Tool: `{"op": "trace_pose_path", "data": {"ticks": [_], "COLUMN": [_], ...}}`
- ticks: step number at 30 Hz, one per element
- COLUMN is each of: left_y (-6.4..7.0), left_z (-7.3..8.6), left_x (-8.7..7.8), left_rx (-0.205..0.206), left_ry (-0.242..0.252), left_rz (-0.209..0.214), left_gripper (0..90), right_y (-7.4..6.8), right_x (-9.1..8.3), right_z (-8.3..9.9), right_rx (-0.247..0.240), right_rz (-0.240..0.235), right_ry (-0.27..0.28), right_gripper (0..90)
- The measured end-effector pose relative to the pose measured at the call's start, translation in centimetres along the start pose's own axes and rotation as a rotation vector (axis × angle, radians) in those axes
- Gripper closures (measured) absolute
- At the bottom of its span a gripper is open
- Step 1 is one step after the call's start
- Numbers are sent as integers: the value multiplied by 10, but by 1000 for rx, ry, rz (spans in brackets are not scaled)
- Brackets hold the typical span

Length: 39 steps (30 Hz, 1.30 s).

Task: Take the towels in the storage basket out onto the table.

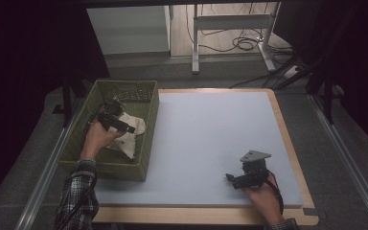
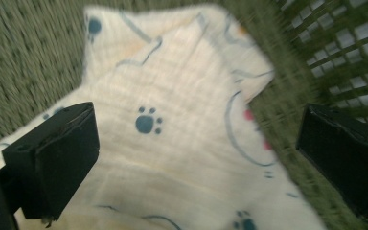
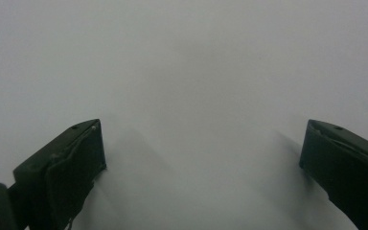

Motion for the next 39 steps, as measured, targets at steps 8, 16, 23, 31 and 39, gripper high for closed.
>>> {"op": "trace_pose_path", "data": {"ticks": [8,16,23,31,39], "left_y": [-4,-7,-6,-11,-11], "left_z": [-5,-2,0,0,-2], "left_x": [18,33,24,19,1], "left_rx": [-2,13,10,-11,-13], "left_ry": [-115,-246,-260,-262,-173], "left_rz": [-11,-43,-21,-37,-27], "left_gripper": [11,108,377,770,768], "right_y": [0,0,0,0,0], "right_x": [0,0,0,0,0], "right_z": [0,0,0,0,0], "right_rx": [1,1,0,0,1], "right_rz": [0,0,0,-1,-1], "right_ry": [0,0,0,0,0], "right_gripper": [18,18,18,18,18]}}
Point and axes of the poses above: each handheld gripper's, and its own axes: x roughly forward along the jaws, z roughly out of its underside, y roughly to its right, the point moved 1 cm from there along x, roughly forward along the jaws, and after that the axes turned 2 degrees about -z, right-handed, at the moved point
